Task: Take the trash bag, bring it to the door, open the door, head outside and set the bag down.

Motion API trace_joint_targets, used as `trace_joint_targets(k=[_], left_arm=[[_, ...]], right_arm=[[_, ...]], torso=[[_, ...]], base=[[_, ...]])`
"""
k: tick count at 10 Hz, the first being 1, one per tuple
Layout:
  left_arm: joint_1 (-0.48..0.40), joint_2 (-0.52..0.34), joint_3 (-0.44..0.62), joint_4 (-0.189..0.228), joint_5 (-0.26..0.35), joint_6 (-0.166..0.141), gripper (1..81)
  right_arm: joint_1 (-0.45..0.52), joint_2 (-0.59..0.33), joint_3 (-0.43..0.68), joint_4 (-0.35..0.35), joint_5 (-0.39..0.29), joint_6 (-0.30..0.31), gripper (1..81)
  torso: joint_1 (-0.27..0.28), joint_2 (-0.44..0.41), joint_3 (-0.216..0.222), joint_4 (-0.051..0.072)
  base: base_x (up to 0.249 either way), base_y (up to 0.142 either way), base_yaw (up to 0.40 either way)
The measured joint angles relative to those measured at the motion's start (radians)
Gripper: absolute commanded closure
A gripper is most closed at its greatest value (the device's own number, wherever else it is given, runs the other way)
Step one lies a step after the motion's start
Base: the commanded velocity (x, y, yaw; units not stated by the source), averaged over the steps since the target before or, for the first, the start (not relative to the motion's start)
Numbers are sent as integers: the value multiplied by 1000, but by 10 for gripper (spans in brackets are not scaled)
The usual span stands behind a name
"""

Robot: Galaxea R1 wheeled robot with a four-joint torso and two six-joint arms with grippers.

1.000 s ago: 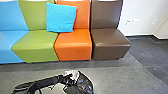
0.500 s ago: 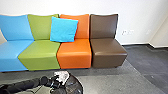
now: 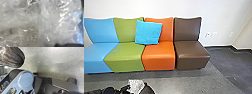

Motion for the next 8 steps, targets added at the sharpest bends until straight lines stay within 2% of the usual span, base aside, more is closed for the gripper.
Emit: trace_joint_targets(k=[2,4,5,6,8], left_arm=[[70,-63,105,34,-9,0,811],[130,-116,171,64,-13,1,811],[144,-132,193,82,-34,1,811],[161,-127,203,97,-54,1,811],[185,-102,207,117,-68,1,811]], right_arm=[[-8,-3,-2,0,7,0,10],[-11,-3,-7,0,8,0,10],[-11,-3,-8,0,10,0,10],[-10,-2,-8,0,12,0,10],[-11,0,-8,0,11,0,10]], torso=[[-44,68,0,0],[-88,137,0,0],[-104,164,5,0],[-119,189,21,0],[-157,245,79,0]], base=[[0,0,0],[0,0,0],[0,0,0],[0,0,0],[0,0,0]])
